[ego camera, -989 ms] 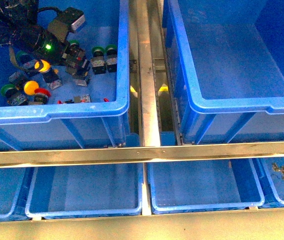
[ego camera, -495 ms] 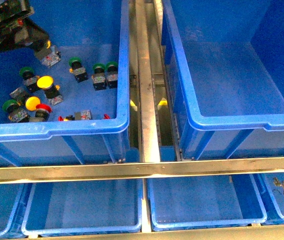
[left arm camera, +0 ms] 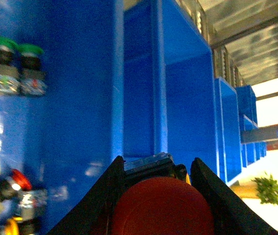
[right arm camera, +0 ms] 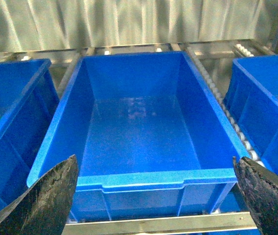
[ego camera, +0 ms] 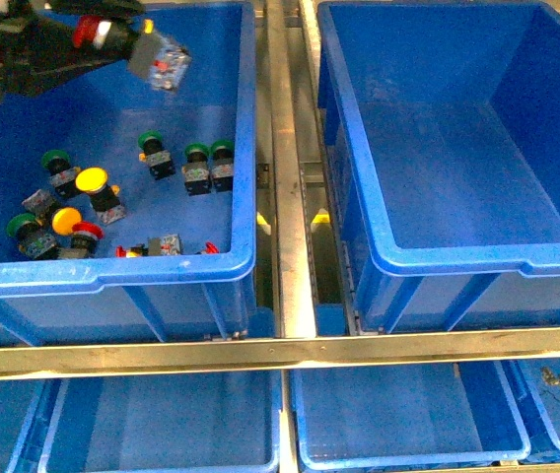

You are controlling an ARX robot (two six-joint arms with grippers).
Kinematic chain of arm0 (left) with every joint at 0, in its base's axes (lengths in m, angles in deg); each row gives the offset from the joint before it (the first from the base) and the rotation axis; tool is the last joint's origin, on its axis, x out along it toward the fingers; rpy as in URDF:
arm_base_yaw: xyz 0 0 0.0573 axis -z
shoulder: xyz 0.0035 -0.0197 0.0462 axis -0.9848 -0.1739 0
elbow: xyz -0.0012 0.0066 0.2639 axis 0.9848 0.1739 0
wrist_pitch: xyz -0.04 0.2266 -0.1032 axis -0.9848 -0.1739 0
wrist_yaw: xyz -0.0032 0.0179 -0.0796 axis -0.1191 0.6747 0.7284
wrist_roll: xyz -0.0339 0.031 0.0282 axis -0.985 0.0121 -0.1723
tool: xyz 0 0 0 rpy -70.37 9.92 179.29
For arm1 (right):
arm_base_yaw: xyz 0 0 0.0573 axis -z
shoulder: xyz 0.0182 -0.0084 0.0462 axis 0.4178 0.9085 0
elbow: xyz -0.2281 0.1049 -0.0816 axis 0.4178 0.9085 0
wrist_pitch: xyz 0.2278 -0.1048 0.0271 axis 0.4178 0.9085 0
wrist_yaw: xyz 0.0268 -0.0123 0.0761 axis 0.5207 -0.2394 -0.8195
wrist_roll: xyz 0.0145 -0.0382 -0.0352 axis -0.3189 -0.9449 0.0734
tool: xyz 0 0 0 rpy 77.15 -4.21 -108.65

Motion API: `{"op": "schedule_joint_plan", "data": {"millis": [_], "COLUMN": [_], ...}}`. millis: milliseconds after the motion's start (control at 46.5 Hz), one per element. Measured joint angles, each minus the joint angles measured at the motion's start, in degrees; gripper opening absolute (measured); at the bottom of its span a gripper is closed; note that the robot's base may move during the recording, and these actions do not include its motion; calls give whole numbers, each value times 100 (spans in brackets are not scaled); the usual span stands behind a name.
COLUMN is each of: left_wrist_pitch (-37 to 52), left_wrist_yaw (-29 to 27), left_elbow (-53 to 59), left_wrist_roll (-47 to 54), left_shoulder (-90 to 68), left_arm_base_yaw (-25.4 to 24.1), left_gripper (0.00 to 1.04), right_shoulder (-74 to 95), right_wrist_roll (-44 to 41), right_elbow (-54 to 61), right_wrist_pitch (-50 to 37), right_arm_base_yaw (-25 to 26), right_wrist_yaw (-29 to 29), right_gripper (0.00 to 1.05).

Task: Pick red and yellow buttons and place in box

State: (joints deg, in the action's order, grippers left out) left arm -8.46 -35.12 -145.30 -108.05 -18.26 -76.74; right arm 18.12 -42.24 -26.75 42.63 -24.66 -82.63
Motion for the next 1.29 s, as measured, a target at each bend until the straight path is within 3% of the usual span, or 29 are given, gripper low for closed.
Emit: {"op": "schedule_joint_plan", "data": {"millis": [581, 839, 1290], "left_wrist_pitch": [177, 369, 730], "left_wrist_yaw": [-439, -719, -1036], "left_elbow": [-1812, -2041, -2059], "left_wrist_roll": [-1416, -1950, -2546], "left_shoulder": [-1091, -1408, -1827], "left_arm_base_yaw": [1687, 2253, 2533], "left_gripper": [33, 33, 33], "right_shoulder": [0, 0, 0], "right_wrist_roll": [0, 0, 0], "right_elbow": [0, 0, 0], "right_wrist_pitch": [0, 0, 0], "right_arm_base_yaw": [0, 0, 0], "right_wrist_yaw": [0, 0, 0], "right_gripper": [97, 97, 97]}}
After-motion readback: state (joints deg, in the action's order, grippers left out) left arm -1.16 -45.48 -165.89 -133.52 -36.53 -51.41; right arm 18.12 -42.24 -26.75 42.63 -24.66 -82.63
